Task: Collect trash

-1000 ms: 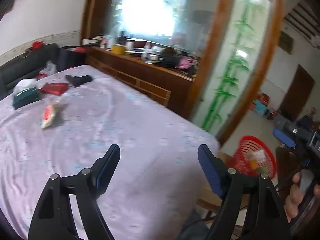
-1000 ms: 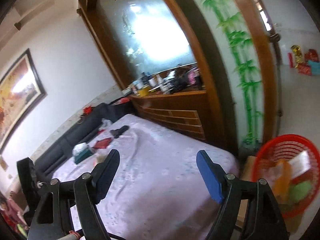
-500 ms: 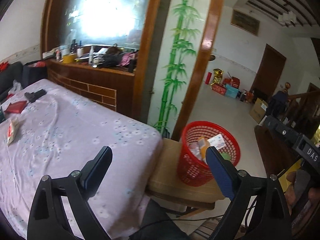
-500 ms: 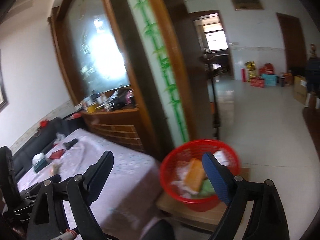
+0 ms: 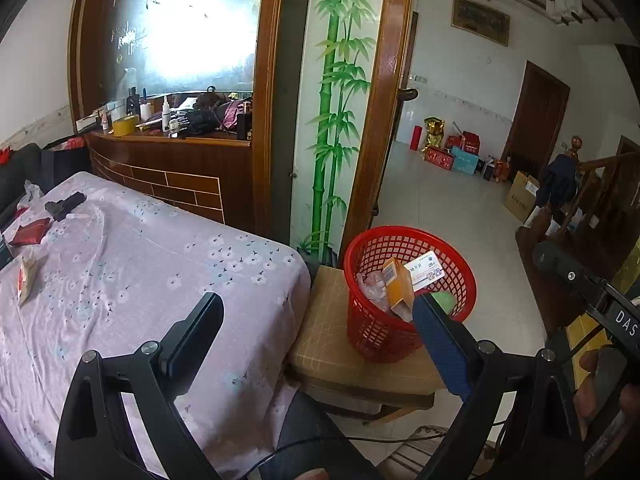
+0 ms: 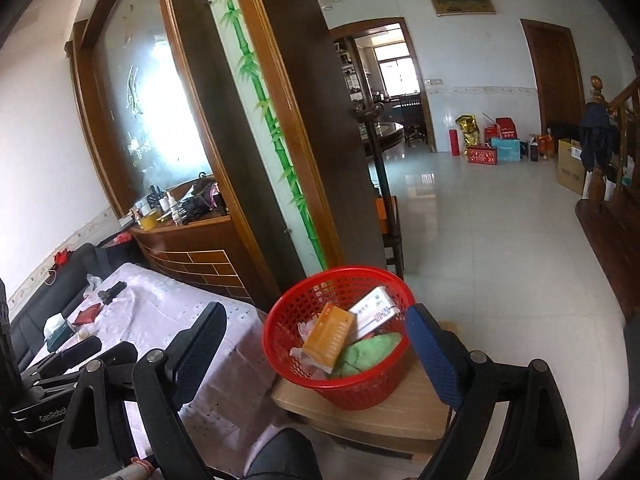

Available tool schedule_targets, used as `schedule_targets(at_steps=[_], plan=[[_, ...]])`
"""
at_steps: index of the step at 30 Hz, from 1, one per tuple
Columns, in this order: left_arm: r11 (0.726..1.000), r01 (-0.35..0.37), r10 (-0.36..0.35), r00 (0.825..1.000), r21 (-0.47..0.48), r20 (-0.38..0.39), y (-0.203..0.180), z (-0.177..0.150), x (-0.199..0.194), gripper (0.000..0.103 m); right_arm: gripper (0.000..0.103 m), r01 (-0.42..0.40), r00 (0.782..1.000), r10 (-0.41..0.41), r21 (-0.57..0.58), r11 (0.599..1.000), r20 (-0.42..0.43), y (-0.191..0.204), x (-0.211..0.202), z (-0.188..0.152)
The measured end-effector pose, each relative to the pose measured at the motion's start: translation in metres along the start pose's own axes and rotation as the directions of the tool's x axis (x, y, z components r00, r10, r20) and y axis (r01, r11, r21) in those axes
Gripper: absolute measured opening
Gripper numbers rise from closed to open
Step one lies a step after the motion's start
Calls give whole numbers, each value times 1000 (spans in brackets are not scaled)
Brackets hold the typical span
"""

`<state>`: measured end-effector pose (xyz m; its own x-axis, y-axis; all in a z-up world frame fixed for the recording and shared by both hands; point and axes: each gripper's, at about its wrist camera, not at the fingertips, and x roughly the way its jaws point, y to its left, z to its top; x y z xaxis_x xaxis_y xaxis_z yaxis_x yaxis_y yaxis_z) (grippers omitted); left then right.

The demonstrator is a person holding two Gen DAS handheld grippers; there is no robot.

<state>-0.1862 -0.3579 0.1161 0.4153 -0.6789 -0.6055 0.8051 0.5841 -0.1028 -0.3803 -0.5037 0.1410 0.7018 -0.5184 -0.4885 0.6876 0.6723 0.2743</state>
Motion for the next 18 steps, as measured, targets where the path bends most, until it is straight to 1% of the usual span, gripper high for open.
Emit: schedule_targets(at_steps=[7,18], plan=[[1000,6,-6,1000,10,-5,-2,-1,1,94,94,8,1000,-8,8,1000,-5,-4,-3,-2],[1000,7,-7,1000,6,-6,4,-3,-2,95,94,14,1000,-14,-2,1000,-10,1,-2,-1]])
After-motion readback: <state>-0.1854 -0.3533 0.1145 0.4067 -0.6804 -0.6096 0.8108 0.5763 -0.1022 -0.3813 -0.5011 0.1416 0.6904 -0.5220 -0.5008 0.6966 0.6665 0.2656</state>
